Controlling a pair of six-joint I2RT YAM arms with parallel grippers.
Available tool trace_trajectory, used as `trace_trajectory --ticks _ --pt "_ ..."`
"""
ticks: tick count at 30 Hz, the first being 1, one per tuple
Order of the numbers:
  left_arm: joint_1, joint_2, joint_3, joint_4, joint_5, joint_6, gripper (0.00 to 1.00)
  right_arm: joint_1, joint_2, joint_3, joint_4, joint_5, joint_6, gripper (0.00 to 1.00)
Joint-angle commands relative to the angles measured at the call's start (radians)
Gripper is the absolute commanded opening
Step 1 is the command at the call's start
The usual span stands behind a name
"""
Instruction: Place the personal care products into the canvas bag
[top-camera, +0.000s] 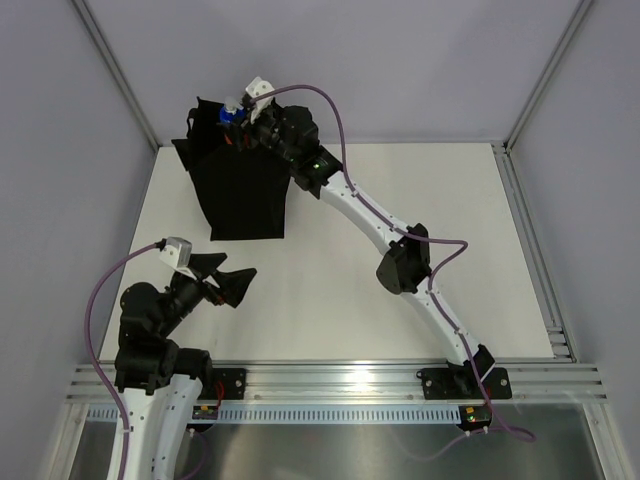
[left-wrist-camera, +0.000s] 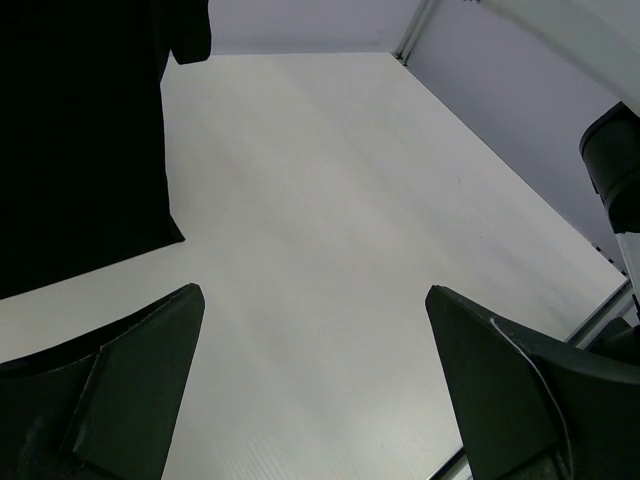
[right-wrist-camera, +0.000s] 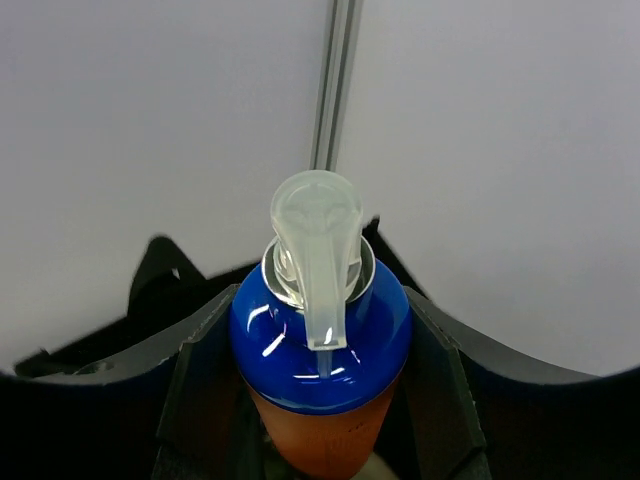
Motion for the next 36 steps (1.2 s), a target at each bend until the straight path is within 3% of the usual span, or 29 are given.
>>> trace_trajectory --ticks 1,4,8,9,10,11,14,15,18,26,31,35,36 --pt "-0.001 -0.004 -0.011 0.059 0.029 -0.009 0.99 -0.016 -0.039 -0.029 0.04 -0.056 0.014 0.0" --pt "-0.001 -0.004 -0.011 0.062 0.037 -0.008 0.99 -0.016 -0.084 -0.092 -0.03 -0.189 0.026 0.0" --pt "-0.001 -0.01 -0.008 0.065 0.043 -0.006 0.99 -0.016 -0.12 -0.141 -0.103 -0.257 0.043 0.0" --pt "-0.001 -0.011 -0.01 0.065 0.044 -0.006 0.99 -0.016 -0.124 -0.156 -0.107 -0.253 0.052 0.05" --pt "-0.001 -0.017 -0.011 0.067 0.044 -0.006 0.99 -0.016 -0.127 -0.159 -0.132 -0.225 0.061 0.14" --pt "-0.001 -0.02 -0.011 0.067 0.044 -0.006 0.99 -0.016 -0.128 -0.164 -0.146 -0.207 0.071 0.44" --pt "-0.001 -0.031 -0.011 0.067 0.044 -0.008 0.99 -0.024 -0.131 -0.166 -0.185 -0.167 0.075 0.64" --pt "-0.001 -0.034 -0.011 0.067 0.043 -0.009 0.99 -0.03 -0.133 -0.166 -0.195 -0.161 0.075 0.82" --pt "-0.001 -0.045 -0.015 0.068 0.043 -0.011 0.99 -0.042 -0.156 -0.173 -0.195 -0.122 0.089 0.98" --pt "-0.001 -0.05 -0.015 0.068 0.041 -0.011 0.99 -0.065 -0.257 -0.16 -0.224 -0.166 0.063 0.99" --pt "-0.001 -0.042 -0.013 0.062 0.029 -0.011 0.99 -0.097 -0.364 -0.104 -0.397 -0.286 0.034 1.0" --pt "-0.001 -0.016 -0.007 0.047 0.017 -0.008 0.99 -0.178 -0.527 -0.233 -0.579 -0.291 0.046 1.0" --pt "-0.001 -0.008 -0.002 0.044 0.002 -0.008 0.99 -0.232 -0.568 -0.327 -0.601 -0.305 0.043 0.99"
